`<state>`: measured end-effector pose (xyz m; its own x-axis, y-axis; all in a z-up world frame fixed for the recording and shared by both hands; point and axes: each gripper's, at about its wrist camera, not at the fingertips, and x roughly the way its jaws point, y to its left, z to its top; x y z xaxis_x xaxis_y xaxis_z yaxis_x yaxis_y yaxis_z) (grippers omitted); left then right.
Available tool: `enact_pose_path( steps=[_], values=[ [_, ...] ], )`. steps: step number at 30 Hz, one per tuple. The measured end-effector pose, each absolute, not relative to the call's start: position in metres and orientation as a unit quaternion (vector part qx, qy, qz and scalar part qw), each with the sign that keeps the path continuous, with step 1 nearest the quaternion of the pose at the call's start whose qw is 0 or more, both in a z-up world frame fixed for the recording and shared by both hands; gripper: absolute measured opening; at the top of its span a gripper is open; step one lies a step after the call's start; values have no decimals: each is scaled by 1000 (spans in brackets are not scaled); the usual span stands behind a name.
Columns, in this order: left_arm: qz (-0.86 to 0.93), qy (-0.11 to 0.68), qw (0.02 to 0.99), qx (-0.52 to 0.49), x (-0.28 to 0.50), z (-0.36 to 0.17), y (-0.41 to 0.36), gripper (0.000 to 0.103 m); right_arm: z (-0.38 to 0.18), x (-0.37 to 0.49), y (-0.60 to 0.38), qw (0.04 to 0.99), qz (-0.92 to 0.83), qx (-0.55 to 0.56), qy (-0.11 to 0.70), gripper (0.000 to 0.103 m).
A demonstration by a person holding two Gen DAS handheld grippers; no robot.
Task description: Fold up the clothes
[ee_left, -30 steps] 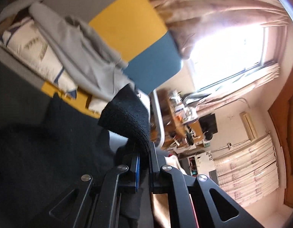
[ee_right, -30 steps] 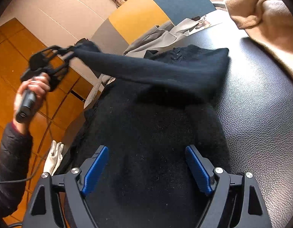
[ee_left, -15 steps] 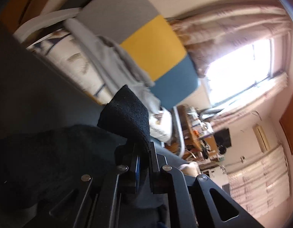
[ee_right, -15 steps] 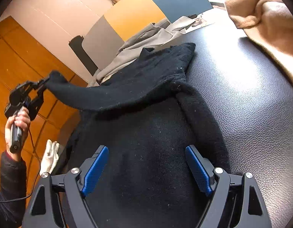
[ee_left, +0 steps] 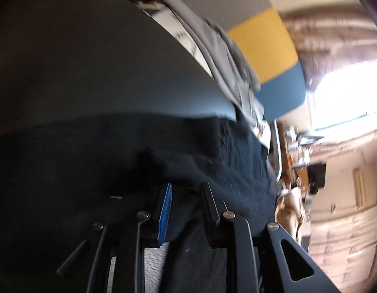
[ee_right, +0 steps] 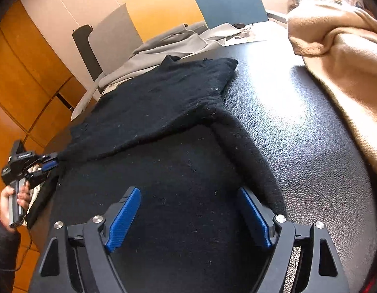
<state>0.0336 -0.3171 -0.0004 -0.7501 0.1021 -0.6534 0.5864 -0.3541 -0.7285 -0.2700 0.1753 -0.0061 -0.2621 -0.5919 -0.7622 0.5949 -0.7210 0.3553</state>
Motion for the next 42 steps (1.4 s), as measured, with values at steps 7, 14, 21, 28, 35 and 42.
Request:
enact_pose_path(
  steps=[7, 14, 21, 28, 35, 42],
  values=[
    [-756, 548, 147, 327, 25, -6, -331, 29, 16, -262, 164, 398, -799, 450, 8, 83],
    [-744, 556, 124, 350, -14, -19, -336, 33, 42, -261, 103, 476, -763, 433, 66, 84],
    [-755, 560, 120, 321, -2, -1, -366, 34, 55, -266, 16, 540, -728, 398, 145, 85],
    [-764, 486, 67, 420, -47, -10, -363, 34, 25, -280, -73, 550, -687, 404, 248, 79],
    [-773, 426, -15, 470, -74, -11, -340, 32, -13, -297, -91, 532, -660, 439, 297, 52],
    [-816, 311, 8, 488, -68, 11, -321, 8, 0, -294, -81, 536, -673, 421, 289, 7]
  ],
)
